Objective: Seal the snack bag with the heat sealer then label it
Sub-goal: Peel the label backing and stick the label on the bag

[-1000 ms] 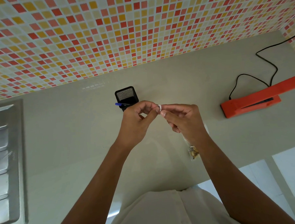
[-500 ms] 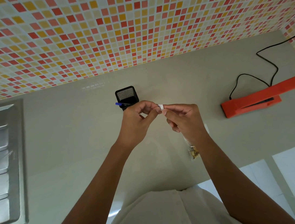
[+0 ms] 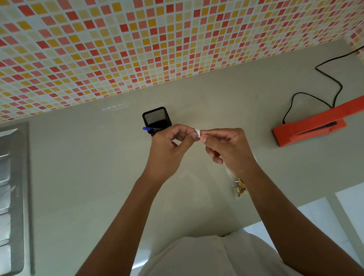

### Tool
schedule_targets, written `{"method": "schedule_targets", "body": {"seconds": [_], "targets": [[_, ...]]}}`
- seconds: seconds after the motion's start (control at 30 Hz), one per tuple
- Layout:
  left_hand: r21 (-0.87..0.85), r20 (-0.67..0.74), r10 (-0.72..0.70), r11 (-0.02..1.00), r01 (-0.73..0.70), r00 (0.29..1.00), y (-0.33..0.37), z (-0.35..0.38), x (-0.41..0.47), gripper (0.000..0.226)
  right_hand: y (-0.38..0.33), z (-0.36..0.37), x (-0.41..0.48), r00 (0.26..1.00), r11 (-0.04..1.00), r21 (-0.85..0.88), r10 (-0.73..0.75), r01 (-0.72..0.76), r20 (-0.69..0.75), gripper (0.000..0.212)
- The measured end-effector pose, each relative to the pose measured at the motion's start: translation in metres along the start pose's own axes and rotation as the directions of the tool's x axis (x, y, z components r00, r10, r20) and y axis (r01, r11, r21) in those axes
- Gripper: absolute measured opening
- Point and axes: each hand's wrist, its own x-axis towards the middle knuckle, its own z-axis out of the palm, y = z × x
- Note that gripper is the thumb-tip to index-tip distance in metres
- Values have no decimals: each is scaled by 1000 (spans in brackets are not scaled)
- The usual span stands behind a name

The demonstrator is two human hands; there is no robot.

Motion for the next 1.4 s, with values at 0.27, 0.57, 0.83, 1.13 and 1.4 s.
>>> {"method": "schedule_targets", "body": {"seconds": [0.27,0.57,0.83,1.13,1.4], "targets": [[12,2,2,1000,-2,1000,1,-1,1,6,0,0,0,1000,1000,7,-9,9,5,17],[-3,4,-18,1000,18,1000,3,-3,0,15,4,-1,0,999,1000,1,-15,15,30,19],[0,1,-15,1000,15,1000,4,-2,-1,16,0,1,0,1000,1000,-18,-12,12,11,16],[-5,-6,-4,1000,4,1000,2,-1,-1,15,-1,1,-2,1000,1000,-25,-13,13,0,16],[-8,3,3,1000,-3,1000,1,-1,-1,12,-1,2,-2,1000,1000,1,-24,24,2,18]]}}
